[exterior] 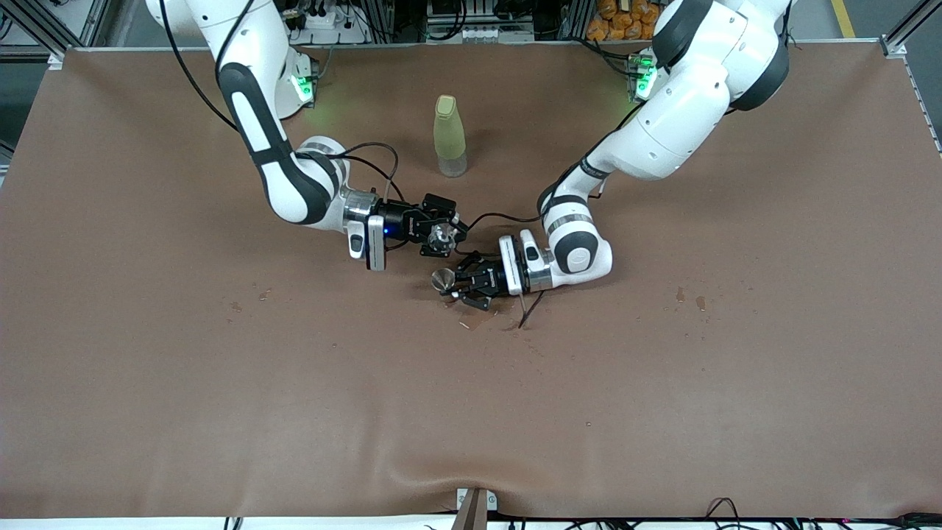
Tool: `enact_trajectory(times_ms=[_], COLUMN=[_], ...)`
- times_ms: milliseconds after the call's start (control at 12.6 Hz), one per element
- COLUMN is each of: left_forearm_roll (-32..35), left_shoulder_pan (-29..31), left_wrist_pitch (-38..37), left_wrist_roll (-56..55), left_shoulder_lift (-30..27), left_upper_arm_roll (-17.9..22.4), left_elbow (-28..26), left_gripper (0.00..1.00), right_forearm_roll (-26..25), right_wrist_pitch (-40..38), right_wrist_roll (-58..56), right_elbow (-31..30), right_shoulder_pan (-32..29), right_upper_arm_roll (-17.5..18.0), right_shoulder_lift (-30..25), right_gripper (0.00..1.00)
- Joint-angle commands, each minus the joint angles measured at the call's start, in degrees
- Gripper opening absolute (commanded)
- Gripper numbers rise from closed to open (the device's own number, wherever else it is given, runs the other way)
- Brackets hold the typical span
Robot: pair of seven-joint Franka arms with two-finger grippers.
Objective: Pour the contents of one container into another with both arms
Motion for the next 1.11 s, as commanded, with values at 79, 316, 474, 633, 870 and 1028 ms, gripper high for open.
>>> enact_trajectory(times_ms=[79,316,474,633,870,1028], left_forearm_roll=[-1.50,-1.50,-1.50,-1.50,-1.50,-1.50], left_shoulder_pan=[1.07,1.51,1.51,1.51,1.42,1.42], left_wrist_pitch=[-1.28,-1.28,-1.28,-1.28,-1.28,-1.28], left_wrist_roll=[6.49,6.05,5.96,5.96,5.96,6.05], left_shoulder_lift=[-2.31,-2.92,-3.01,-3.10,-3.01,-3.01], left_upper_arm_roll=[-0.60,-0.77,-0.77,-0.86,-0.86,-0.86], left_elbow=[-3.16,-3.25,-3.43,-3.34,-3.34,-3.34], left_gripper=[0.00,0.00,0.00,0.00,0.00,0.00], right_forearm_roll=[1.01,1.01,1.01,1.09,1.18,1.09], right_wrist_pitch=[0.21,0.12,0.21,0.21,0.21,0.21], right_wrist_roll=[3.74,6.63,7.52,10.76,14.01,18.57], right_elbow=[-1.35,-1.09,-0.74,-0.38,0.49,0.50], right_shoulder_pan=[0.00,-0.09,-0.08,0.00,0.00,0.18], right_upper_arm_roll=[0.06,0.06,0.06,0.15,0.15,0.06], right_shoulder_lift=[-1.96,-1.87,-1.87,-1.87,-1.87,-1.87], right_gripper=[0.00,0.00,0.00,0.00,0.00,0.00])
